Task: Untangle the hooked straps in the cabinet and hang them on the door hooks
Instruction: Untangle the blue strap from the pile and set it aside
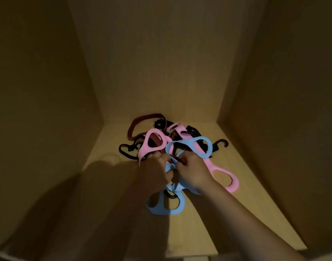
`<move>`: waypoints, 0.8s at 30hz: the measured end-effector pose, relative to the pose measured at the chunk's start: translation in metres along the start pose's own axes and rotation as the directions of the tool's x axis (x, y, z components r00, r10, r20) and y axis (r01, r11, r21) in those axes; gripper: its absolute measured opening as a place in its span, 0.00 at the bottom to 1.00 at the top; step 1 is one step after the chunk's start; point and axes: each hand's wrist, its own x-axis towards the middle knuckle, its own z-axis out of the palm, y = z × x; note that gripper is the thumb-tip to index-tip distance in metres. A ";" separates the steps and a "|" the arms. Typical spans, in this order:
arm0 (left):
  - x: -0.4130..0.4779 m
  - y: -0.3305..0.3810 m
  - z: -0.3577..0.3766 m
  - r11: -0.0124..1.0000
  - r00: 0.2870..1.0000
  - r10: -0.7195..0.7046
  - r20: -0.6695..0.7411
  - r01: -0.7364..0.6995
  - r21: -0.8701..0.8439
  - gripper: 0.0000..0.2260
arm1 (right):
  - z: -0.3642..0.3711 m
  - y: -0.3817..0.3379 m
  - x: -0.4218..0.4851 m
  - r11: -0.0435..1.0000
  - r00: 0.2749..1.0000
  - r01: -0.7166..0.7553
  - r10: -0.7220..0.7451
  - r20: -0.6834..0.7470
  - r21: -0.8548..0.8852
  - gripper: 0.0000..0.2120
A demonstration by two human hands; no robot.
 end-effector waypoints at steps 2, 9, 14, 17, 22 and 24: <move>0.005 0.003 -0.004 0.997 0.997 -0.070 0.025 0.071 -0.035 0.18 | 0.001 0.000 0.008 1.000 1.000 -0.020 0.020 0.001 -0.006 0.08; 0.017 0.005 -0.002 0.958 0.978 -0.202 0.057 0.209 -0.199 0.11 | 0.005 0.007 0.025 0.986 0.997 -0.010 0.023 0.074 -0.169 0.06; 0.025 0.008 0.004 0.901 0.931 -0.357 0.070 0.363 -0.239 0.10 | -0.003 0.000 0.019 0.995 0.999 0.018 -0.014 0.043 -0.094 0.06; 0.030 0.009 -0.002 0.850 0.910 -0.408 0.080 0.410 -0.331 0.15 | -0.008 -0.012 0.006 0.989 0.987 0.125 -0.132 0.092 0.075 0.09; 0.032 0.010 -0.017 0.664 0.896 -0.432 0.105 0.395 -0.635 0.11 | -0.007 -0.026 -0.010 0.898 0.870 0.406 -0.437 0.227 0.172 0.04; 0.028 0.006 -0.020 0.527 0.870 -0.479 0.120 0.394 -0.753 0.11 | -0.008 -0.028 -0.012 0.880 0.857 0.426 -0.467 0.218 0.210 0.03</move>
